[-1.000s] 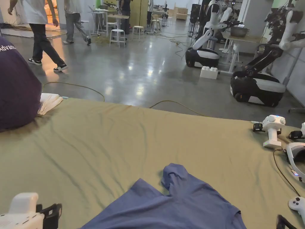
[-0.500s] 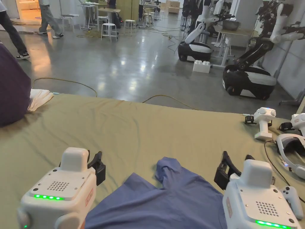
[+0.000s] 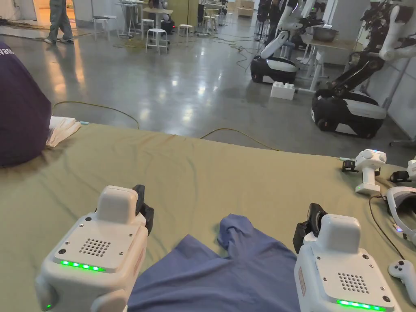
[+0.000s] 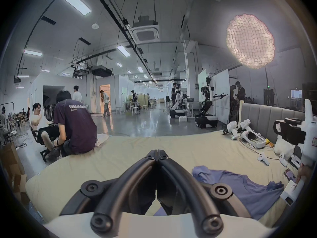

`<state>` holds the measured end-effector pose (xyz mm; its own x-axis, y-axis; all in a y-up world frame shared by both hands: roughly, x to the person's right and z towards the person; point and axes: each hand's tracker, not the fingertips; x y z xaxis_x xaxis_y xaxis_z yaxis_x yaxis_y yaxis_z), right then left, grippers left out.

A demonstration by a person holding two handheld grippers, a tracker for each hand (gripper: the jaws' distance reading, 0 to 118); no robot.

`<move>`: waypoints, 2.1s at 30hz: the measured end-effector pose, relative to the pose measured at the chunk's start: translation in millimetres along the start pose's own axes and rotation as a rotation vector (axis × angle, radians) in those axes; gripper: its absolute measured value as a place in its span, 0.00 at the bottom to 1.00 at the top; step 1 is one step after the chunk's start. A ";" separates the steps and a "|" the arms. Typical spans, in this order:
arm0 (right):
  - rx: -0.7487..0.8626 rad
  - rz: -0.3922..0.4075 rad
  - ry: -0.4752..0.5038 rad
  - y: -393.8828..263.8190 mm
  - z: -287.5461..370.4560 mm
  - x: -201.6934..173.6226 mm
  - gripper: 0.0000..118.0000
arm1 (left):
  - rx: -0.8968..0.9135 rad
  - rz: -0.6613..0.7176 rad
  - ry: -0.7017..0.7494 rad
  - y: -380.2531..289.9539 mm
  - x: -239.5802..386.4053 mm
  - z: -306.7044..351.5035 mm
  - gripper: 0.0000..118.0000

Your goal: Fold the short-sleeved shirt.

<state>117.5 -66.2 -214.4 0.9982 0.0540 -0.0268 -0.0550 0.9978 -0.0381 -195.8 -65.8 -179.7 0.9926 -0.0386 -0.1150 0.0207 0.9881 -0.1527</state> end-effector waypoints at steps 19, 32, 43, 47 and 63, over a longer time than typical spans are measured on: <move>-0.239 0.041 0.060 -54.3 -30.5 -15.2 0.00 | -0.905 0.417 0.059 -164.6 -174.8 -49.3 0.40; -0.319 0.076 0.067 -75.2 -45.4 -18.0 0.00 | -1.030 0.246 0.182 -198.5 -151.8 -71.0 0.44; -0.542 0.117 0.119 -94.5 -142.3 -2.5 0.36 | -0.970 0.258 0.107 -190.8 -147.3 -60.6 0.06; -0.701 0.226 0.169 -110.4 -214.6 10.1 0.54 | -0.920 0.292 0.097 -177.0 -154.8 -53.5 0.06; -1.056 0.232 0.305 -193.3 -337.6 16.4 0.50 | -0.901 0.240 0.125 -160.2 -131.5 -46.2 0.06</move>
<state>136.1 -271.5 -544.7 0.9212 0.0771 -0.3814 -0.3766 0.4231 -0.8241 -335.1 -225.8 -185.4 0.9375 0.0837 -0.3378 -0.3343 0.4863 -0.8073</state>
